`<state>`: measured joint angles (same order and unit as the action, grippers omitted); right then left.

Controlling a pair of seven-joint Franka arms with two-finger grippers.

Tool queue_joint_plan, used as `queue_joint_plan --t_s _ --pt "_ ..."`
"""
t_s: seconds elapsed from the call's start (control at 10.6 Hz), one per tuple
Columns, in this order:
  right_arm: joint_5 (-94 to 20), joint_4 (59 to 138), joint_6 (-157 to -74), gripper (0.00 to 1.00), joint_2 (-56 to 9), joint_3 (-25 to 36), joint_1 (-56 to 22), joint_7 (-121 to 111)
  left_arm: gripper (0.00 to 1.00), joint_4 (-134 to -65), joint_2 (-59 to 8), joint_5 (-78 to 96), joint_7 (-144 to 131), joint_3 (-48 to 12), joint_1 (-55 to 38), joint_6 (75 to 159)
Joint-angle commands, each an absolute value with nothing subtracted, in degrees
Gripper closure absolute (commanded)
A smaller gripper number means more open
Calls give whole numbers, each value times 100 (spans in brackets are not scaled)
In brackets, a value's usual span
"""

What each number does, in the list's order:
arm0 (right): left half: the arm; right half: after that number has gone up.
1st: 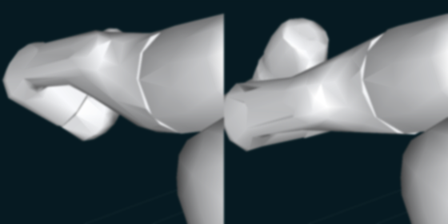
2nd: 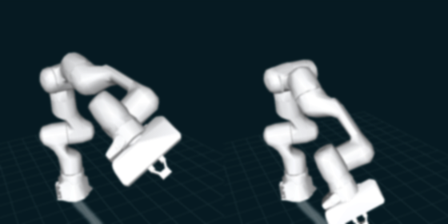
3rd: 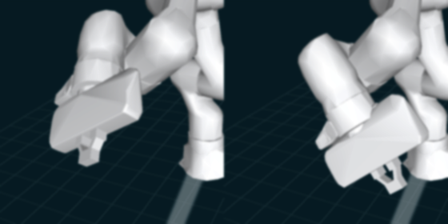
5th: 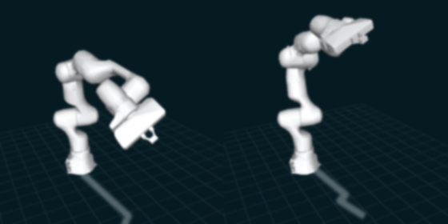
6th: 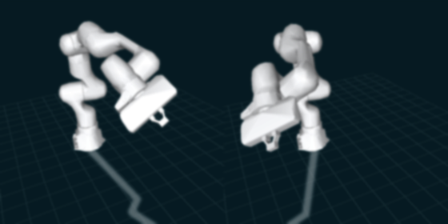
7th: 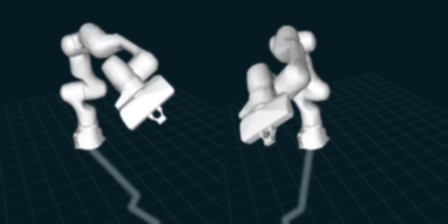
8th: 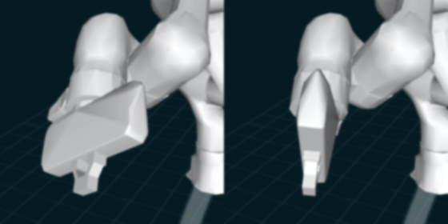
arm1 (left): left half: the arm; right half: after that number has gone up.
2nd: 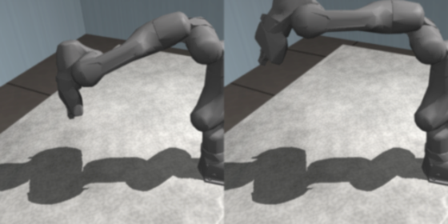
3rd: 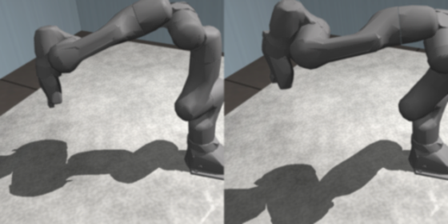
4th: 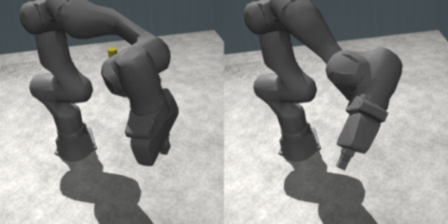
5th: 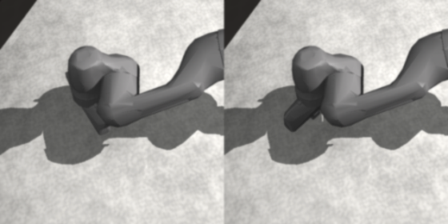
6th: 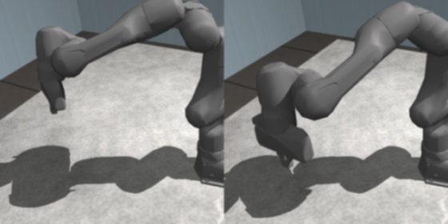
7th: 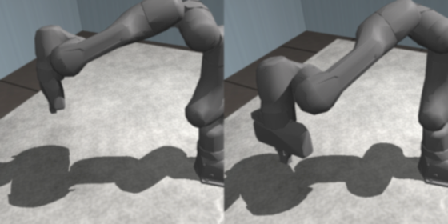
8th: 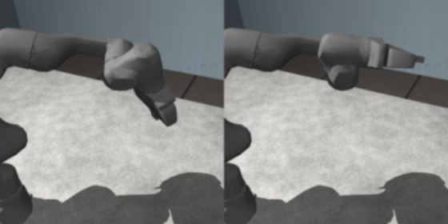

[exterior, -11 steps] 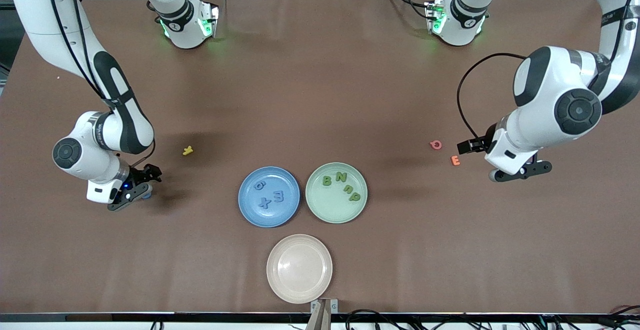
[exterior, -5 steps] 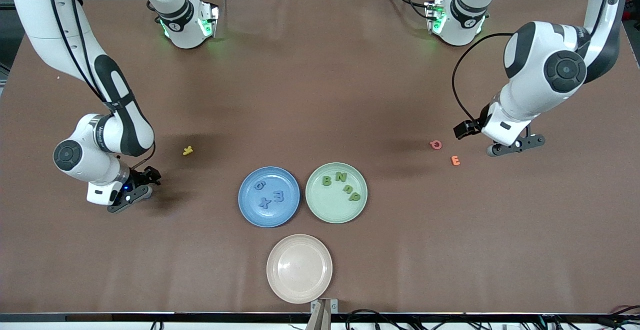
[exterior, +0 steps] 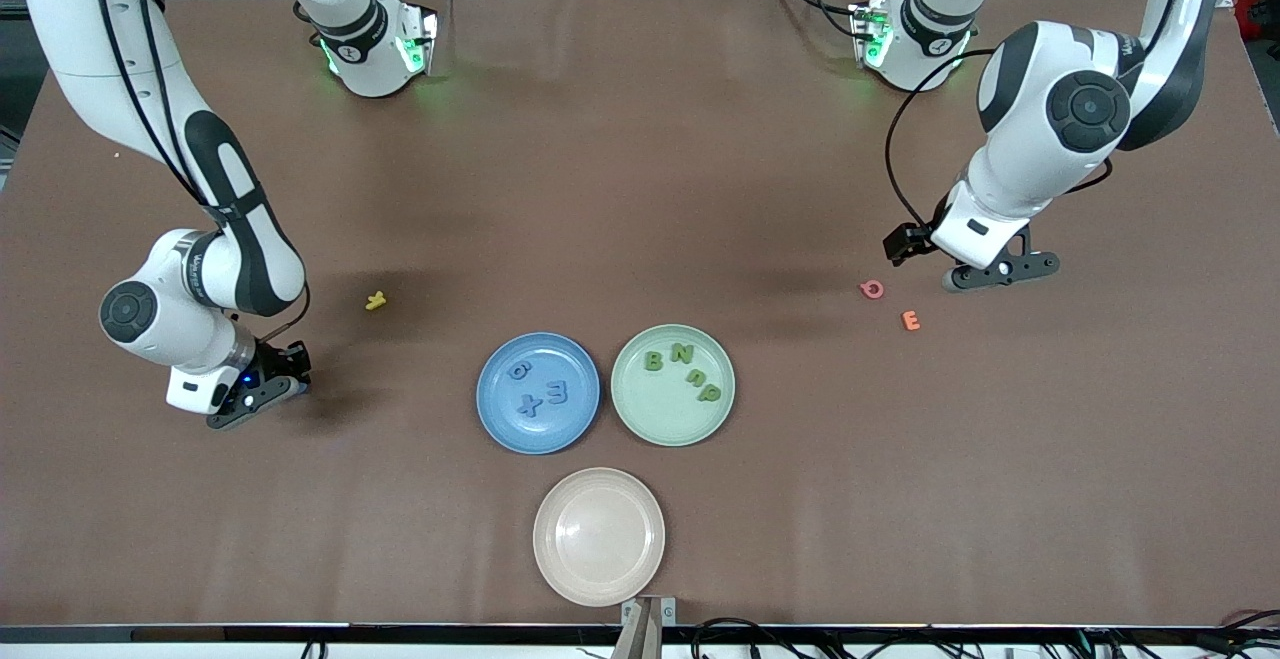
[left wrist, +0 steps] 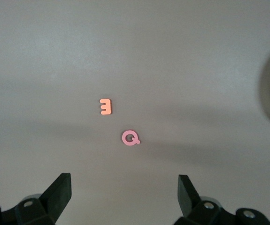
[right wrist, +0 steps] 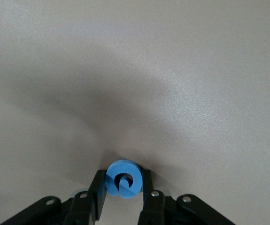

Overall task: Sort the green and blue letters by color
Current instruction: 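Carry the blue e onto the blue plate and open the right gripper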

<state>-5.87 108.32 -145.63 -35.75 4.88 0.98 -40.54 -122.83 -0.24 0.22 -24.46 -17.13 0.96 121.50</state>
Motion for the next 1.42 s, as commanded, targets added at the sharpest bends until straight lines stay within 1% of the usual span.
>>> queue_joint_plan --t_s 0.0,0.28,0.47,0.66,0.85,0.95,1.04,1.23,1.32 --pt "-721 10548 -14529 89 -3727 396 132 -3886 0 -12166 176 70 -1934 -1872 158 12051" --pt "-729 10416 -14493 91 -3691 387 -227 -2782 0 -11349 149 -88 -1478 -1828 185 11112" --pt "-729 10363 -14484 94 -3691 387 -552 -1990 0 -10892 141 -88 -1240 -1819 185 10681" --pt "-799 10266 -14484 95 -3700 387 -912 -1112 0 -10418 123 -88 -1230 -1811 228 10320" --pt "-1289 10056 -14484 95 -3744 378 -1404 -364 0 -9637 -25 -79 -1222 -1802 281 9619" --pt "-1553 9933 -14484 95 -3779 378 -1632 -108 0 -9154 -235 -70 -1230 -1784 273 9172" --pt "-1799 9819 -14484 95 -3814 378 -1870 129 0 -8793 -411 -79 -1230 -1784 272 8897" --pt "-1942 9721 -14493 95 -3902 352 -2222 525 0 -8719 -422 -79 -1222 -1767 281 8859" --pt "-1942 9677 -14511 95 -3920 238 -2328 797 0 -8710 -387 -70 -1222 -1732 281 8859"
